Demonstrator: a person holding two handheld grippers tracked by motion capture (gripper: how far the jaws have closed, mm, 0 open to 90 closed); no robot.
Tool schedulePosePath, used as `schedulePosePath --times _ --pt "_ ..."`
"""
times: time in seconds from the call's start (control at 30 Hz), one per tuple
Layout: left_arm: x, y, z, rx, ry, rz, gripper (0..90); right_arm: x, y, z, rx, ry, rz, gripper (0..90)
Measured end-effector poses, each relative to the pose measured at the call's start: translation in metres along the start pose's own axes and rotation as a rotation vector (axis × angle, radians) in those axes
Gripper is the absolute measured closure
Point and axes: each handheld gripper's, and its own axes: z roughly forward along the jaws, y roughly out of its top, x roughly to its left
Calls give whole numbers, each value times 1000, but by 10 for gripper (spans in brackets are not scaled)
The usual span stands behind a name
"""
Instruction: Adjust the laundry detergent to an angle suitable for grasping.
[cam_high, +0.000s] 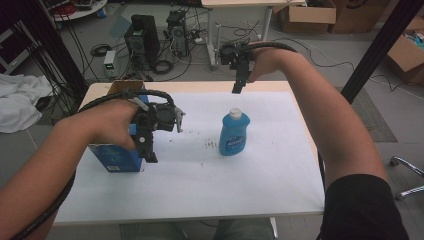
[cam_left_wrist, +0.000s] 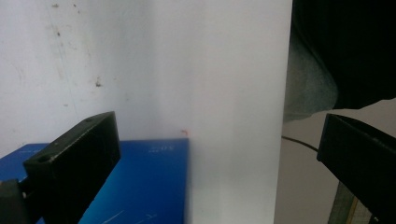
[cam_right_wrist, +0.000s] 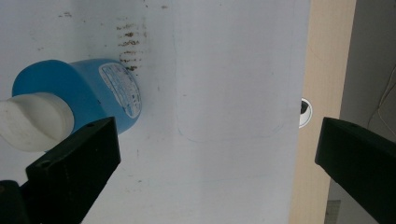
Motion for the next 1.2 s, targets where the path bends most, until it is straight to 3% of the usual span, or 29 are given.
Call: schedulePosePath --times 0.3,0.8,1.07,1.2 --pt "1 -1 -1 -13 0 -4 1 -1 0 2 9 9 -6 0" --pt "-5 5 -6 21 10 -4 1 2 -10 -7 2 -11 -4 0" --pt "-3 4 -8 -2 3 -14 1 16 -17 -23 -15 -18 -42 0" --pt "-4 2 -8 -6 5 -21 1 30 -18 -29 -13 -24 -74 0"
